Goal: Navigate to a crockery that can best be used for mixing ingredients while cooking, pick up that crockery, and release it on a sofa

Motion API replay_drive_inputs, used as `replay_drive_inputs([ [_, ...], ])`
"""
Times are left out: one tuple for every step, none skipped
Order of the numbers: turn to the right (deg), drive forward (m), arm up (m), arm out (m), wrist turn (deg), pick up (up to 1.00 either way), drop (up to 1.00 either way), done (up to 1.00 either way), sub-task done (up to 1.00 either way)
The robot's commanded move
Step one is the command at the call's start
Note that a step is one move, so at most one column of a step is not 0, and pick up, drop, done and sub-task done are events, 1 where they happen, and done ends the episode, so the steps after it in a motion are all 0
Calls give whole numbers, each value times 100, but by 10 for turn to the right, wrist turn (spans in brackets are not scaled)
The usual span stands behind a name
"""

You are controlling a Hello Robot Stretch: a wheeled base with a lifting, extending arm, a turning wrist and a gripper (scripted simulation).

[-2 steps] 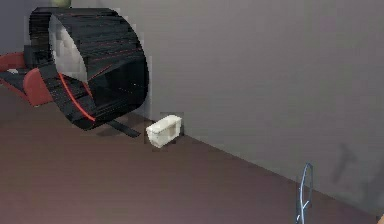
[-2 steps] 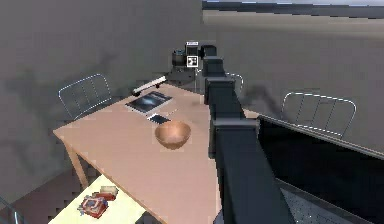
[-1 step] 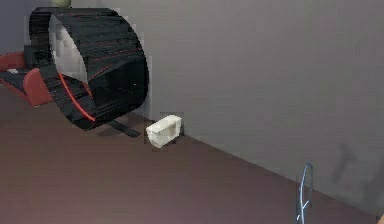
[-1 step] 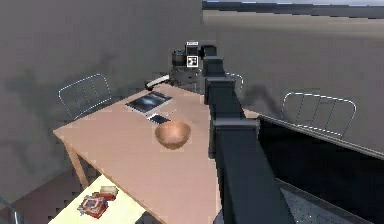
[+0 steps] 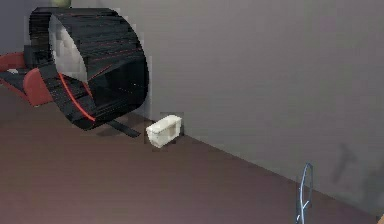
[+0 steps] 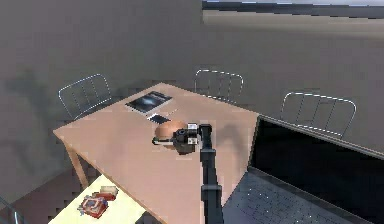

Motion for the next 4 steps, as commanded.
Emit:
replay_drive_inputs([
  [0, 0, 0, 0, 0, 100, 0, 0, 0],
  [0, 0, 10, 0, 0, 0, 0, 0, 0],
  [0, 0, 18, 0, 0, 0, 0, 0, 0],
  [0, 0, 0, 0, -450, 0, 0, 0, 0],
])
